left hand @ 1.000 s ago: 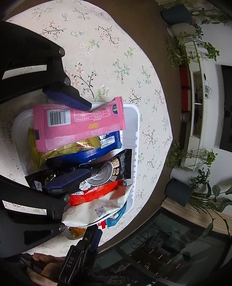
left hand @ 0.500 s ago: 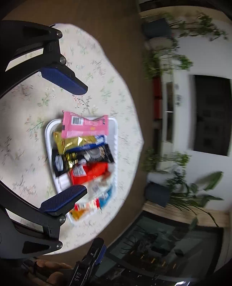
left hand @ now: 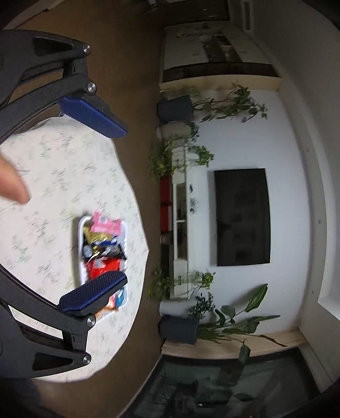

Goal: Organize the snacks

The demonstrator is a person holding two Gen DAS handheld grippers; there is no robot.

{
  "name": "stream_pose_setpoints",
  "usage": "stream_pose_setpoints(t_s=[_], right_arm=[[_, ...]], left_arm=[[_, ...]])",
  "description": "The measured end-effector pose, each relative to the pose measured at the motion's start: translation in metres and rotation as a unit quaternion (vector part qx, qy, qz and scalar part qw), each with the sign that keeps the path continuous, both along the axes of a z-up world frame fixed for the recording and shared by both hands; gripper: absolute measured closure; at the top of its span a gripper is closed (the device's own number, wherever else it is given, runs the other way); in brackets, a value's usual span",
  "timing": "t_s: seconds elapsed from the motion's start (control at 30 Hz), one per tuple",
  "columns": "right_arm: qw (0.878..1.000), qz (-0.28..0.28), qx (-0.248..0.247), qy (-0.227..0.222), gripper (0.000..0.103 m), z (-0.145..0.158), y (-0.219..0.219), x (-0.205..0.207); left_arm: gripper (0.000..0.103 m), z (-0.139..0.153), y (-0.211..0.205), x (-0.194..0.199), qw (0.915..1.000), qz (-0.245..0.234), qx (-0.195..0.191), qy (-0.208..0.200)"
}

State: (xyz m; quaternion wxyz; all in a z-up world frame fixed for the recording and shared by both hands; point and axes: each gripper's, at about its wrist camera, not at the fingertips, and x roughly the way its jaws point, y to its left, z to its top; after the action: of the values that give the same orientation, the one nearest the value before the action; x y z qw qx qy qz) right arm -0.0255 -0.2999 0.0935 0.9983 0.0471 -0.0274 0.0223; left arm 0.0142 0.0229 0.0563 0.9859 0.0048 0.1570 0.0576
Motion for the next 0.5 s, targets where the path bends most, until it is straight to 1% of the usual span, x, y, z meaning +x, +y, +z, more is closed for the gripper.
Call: stream_pose_setpoints(t_s=[0.03, 0.1, 0.2, 0.27, 0.37, 0.43, 0.5], right_arm=[[1.0, -0.005, -0.005, -0.014, 0.0, 0.005, 0.002, -0.01], [1.0, -0.01, -0.012, -0.027, 0.0, 0.011, 0.005, -0.025], [0.998, -0.024, -0.026, -0.046, 0.0, 0.015, 0.009, -0.046], [0.998, -0.026, -0.036, -0.038, 0.0, 0.011, 0.011, -0.05], [0.998, -0.028, -0.054, 0.022, 0.0, -0.003, 0.016, -0.045], [0.996, -0.018, -0.055, 0.07, 0.0, -0.014, 0.017, -0.04], [0.992, -0.014, -0.047, 0.117, 0.0, -0.026, 0.014, -0.033]], left_arm=[[0.0, 0.001, 0.002, -0.004, 0.9999, -0.002, -0.01, 0.009], [0.0, 0.0, 0.005, -0.012, 0.9992, -0.008, -0.029, 0.025], [0.0, -0.007, -0.002, -0.02, 0.9987, -0.007, -0.021, 0.047], [0.0, -0.014, -0.008, -0.025, 0.9974, -0.012, -0.014, 0.07], [0.0, -0.027, -0.018, -0.028, 0.9946, -0.025, -0.009, 0.1], [0.0, -0.037, -0.022, -0.026, 0.9916, -0.034, -0.012, 0.124], [0.0, -0.046, -0.025, -0.024, 0.9899, -0.034, -0.012, 0.137]])
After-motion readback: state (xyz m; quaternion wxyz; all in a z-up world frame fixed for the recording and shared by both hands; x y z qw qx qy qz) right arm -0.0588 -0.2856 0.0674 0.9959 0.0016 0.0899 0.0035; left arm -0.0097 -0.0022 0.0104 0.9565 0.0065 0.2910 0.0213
